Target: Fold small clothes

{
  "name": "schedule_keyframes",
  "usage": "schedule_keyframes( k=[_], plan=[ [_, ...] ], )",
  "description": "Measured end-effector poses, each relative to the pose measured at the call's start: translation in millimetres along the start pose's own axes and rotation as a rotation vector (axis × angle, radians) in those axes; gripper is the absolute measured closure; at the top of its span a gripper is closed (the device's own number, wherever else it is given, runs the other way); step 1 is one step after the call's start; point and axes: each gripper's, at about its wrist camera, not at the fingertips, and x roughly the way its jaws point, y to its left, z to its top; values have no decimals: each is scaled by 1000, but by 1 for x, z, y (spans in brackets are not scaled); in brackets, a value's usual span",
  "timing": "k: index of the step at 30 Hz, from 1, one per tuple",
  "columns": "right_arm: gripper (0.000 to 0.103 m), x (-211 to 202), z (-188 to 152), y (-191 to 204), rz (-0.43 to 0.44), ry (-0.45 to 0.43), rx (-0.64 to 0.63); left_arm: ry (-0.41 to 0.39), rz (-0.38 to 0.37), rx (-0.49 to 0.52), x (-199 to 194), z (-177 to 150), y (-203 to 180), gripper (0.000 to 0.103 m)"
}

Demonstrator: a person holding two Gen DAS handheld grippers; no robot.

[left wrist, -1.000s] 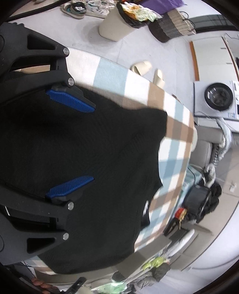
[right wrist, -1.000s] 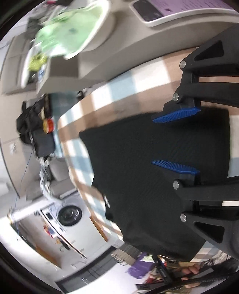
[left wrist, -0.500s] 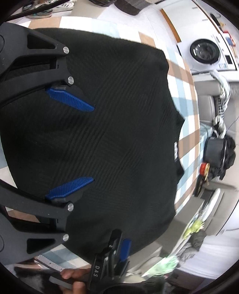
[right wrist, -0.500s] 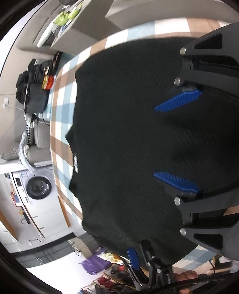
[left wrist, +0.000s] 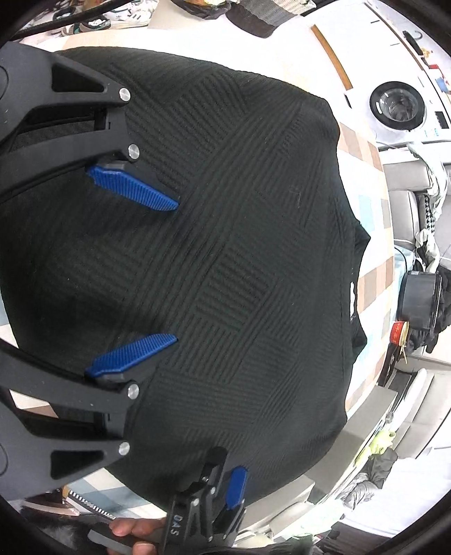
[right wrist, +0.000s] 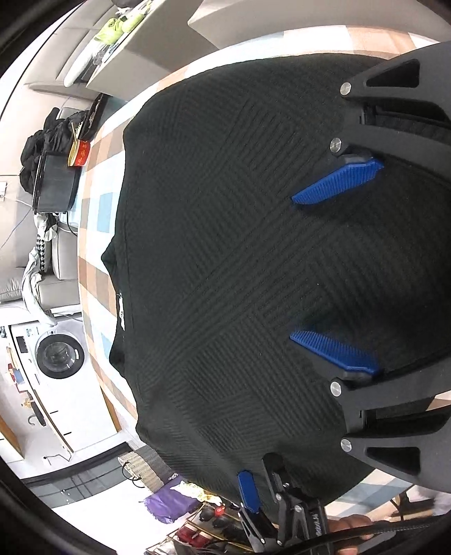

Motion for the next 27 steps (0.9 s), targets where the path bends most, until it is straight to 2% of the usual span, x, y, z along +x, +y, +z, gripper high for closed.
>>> schedule_keyframes(
  k=[6,14,22,27],
  plan=[
    [26,-16,3,-16,-39,-29,30,2,32,-50,3,7,16,31],
    [26,-20,1,-36,-57,-21,80,-1,64,-59,3,8,20,31],
    [26,-21,4,-25,-24,-27,49,2,62,-57,4,4,17,31],
    [26,-5,-1,-15,-34,35,9,3,68,-33,3,-2,15,30]
  ],
)
